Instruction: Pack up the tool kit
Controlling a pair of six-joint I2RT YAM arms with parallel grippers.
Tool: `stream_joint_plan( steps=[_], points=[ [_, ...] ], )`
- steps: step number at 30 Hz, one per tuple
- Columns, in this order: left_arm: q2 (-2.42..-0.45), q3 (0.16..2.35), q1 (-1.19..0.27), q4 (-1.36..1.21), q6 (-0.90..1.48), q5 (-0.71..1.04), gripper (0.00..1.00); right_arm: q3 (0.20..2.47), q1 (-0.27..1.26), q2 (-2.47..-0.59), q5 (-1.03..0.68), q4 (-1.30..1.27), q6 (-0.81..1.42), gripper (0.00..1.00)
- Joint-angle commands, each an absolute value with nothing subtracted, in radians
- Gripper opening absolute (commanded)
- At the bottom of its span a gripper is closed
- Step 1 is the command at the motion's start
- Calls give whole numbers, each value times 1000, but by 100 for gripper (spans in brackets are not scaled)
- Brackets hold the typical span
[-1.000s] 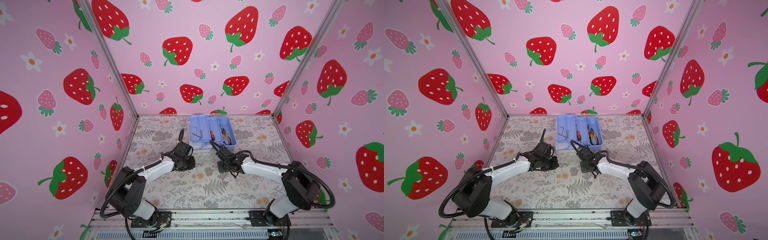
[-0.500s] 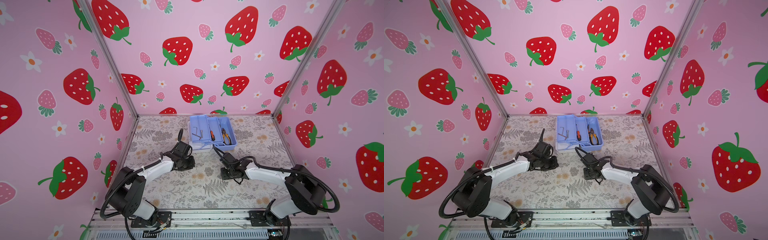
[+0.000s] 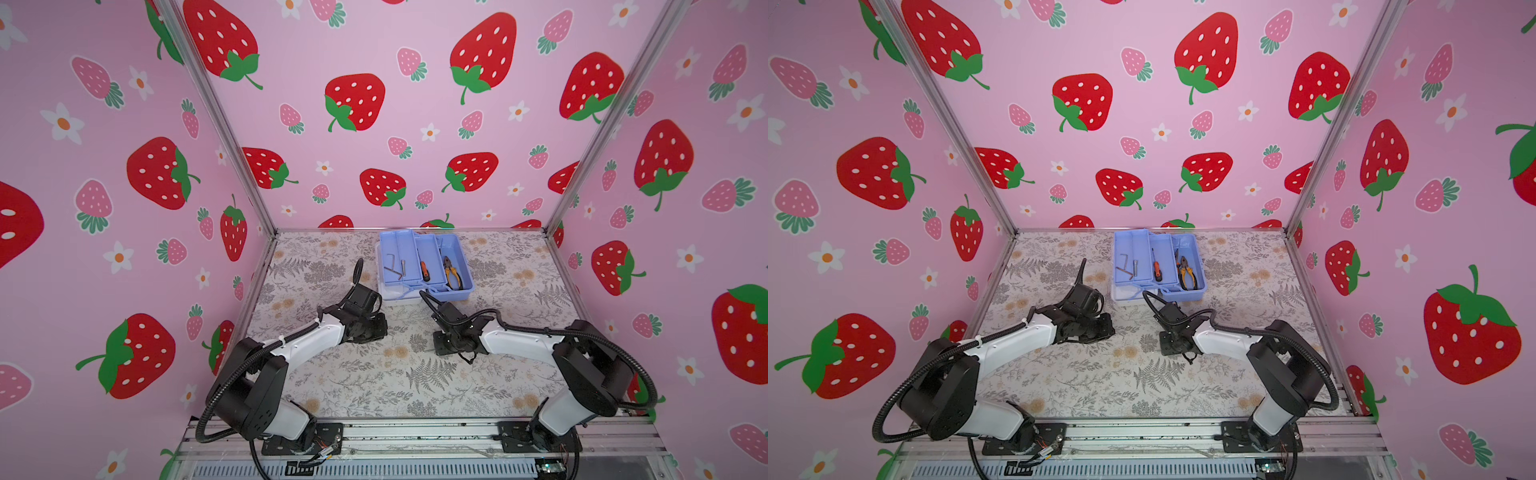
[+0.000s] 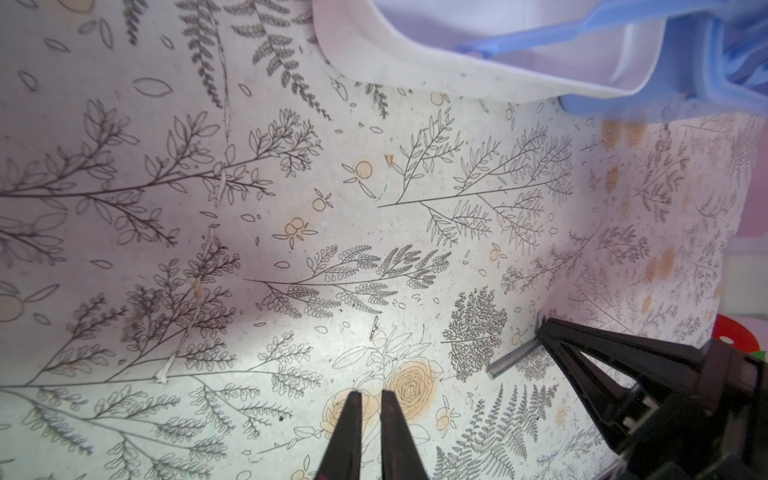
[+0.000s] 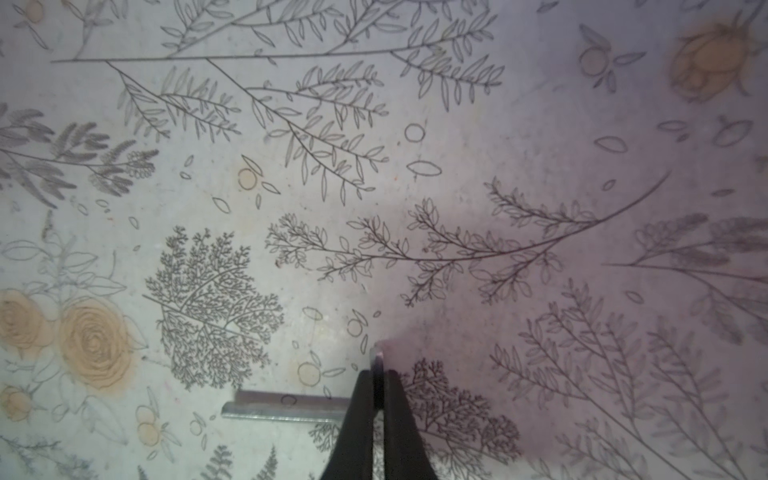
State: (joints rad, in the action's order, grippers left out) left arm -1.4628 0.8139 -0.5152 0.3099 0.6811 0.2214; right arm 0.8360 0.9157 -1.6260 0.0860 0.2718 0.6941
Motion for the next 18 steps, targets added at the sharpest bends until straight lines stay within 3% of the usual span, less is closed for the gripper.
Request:
stream_joint_plan(
  steps=[1, 11, 18],
  points=[
    [-1458, 808, -508, 304, 680, 229, 14, 844, 929, -1655, 111, 326, 681, 3],
    [-1479, 811, -498, 288, 680, 248, 14, 965, 919, -1603, 173, 417, 599, 2],
    [-1464, 797, -489, 284, 680, 247, 14, 1095, 866, -1614, 117, 450, 534, 2]
  ],
)
